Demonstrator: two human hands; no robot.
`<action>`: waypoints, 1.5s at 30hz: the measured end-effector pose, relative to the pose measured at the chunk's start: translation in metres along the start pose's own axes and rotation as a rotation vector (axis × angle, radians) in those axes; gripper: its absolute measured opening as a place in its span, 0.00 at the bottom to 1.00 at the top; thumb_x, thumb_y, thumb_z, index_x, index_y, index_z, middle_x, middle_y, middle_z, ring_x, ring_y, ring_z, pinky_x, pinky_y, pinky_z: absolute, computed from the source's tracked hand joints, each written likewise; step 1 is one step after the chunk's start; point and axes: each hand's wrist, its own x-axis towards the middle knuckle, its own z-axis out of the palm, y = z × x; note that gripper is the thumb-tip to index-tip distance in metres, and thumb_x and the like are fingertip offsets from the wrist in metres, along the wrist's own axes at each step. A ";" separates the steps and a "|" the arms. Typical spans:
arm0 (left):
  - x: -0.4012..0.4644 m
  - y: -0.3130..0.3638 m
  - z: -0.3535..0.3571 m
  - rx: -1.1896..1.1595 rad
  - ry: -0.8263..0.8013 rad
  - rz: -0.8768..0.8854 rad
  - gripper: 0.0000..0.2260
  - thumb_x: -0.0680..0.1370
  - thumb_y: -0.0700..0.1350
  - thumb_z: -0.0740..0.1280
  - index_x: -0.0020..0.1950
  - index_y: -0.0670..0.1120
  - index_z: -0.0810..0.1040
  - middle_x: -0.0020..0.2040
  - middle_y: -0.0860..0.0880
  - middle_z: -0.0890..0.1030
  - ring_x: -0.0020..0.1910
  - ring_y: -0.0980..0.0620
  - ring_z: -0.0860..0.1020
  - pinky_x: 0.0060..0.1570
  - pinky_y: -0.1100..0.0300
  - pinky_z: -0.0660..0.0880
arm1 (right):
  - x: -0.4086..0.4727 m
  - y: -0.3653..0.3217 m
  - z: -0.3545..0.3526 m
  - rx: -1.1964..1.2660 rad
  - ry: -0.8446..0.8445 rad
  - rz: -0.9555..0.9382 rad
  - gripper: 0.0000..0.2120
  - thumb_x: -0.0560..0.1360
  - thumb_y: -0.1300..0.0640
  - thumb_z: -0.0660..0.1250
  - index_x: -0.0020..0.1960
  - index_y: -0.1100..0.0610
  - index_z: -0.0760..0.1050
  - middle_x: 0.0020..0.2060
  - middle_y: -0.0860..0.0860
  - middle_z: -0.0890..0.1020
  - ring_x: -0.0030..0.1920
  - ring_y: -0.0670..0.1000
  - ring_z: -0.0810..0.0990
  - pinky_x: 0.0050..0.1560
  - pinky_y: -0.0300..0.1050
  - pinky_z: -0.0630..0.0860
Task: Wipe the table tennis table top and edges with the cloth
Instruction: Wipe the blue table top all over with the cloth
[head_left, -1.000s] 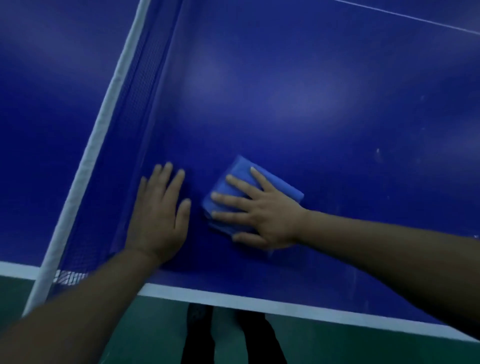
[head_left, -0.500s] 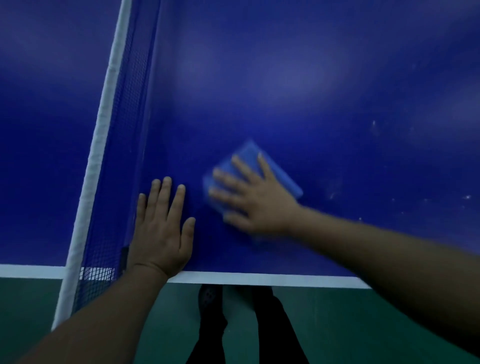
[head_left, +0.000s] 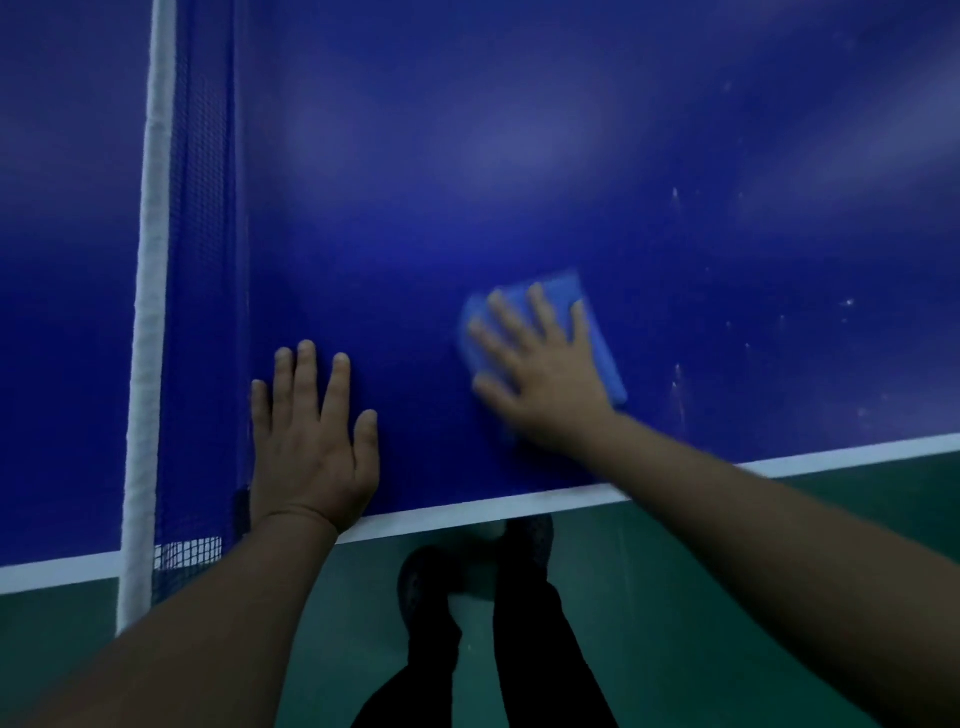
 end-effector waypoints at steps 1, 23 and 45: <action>0.000 0.000 0.000 -0.002 0.008 0.008 0.30 0.82 0.58 0.47 0.81 0.44 0.59 0.82 0.40 0.53 0.82 0.42 0.47 0.78 0.43 0.41 | -0.026 -0.009 0.006 -0.025 -0.017 -0.201 0.30 0.80 0.35 0.53 0.79 0.43 0.60 0.80 0.49 0.60 0.80 0.63 0.54 0.73 0.76 0.49; -0.001 0.000 0.001 -0.032 0.007 0.076 0.27 0.82 0.58 0.50 0.79 0.51 0.65 0.81 0.42 0.59 0.81 0.40 0.51 0.77 0.37 0.45 | -0.096 0.055 0.001 -0.023 -0.078 0.286 0.31 0.79 0.33 0.48 0.79 0.41 0.52 0.81 0.45 0.56 0.81 0.58 0.51 0.75 0.73 0.48; -0.002 0.005 -0.003 0.053 -0.050 0.046 0.30 0.81 0.61 0.45 0.81 0.53 0.58 0.82 0.43 0.54 0.81 0.42 0.47 0.78 0.39 0.42 | -0.119 0.147 -0.029 0.110 -0.008 1.058 0.31 0.82 0.34 0.45 0.82 0.42 0.46 0.82 0.46 0.45 0.81 0.58 0.40 0.76 0.71 0.39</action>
